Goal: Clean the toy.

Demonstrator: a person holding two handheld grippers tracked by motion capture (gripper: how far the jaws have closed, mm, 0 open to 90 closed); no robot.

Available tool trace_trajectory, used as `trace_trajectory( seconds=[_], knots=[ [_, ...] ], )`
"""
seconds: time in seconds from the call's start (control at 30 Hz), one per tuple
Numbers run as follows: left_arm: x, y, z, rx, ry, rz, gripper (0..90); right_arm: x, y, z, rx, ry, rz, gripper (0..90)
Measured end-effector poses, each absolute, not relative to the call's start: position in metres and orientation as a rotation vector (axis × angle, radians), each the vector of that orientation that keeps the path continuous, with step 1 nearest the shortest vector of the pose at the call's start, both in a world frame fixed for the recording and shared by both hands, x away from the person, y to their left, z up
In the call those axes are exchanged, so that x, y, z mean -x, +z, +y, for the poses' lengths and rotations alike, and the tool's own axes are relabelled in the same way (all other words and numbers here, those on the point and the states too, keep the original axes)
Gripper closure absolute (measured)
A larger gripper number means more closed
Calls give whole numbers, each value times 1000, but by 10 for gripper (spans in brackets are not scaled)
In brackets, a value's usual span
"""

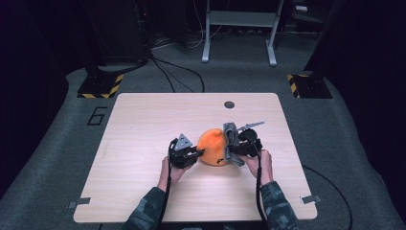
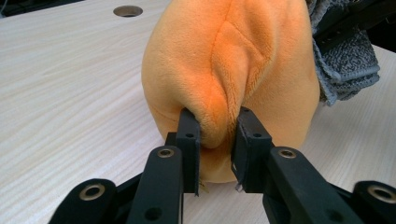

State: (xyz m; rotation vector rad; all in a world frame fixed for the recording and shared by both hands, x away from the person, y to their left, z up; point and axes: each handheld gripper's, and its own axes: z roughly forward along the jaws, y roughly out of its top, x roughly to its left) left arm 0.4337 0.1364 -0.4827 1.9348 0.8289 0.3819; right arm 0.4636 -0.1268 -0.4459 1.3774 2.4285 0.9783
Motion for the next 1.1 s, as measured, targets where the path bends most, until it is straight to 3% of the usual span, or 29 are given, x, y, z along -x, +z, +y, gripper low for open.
trace_trajectory(
  seconds=[0.47,0.73,1.1],
  knots=[
    [-431,-436,117,-2047,555,746,771,-453,-414,-144,-1351,1082,2376,743],
    [-430,-433,109,-2082,553,681,773,-450,-380,-127,-1271,1157,2388,734],
    [-424,-437,99,-2102,572,535,784,-459,-389,-100,-1227,1151,2436,743]
  ],
)
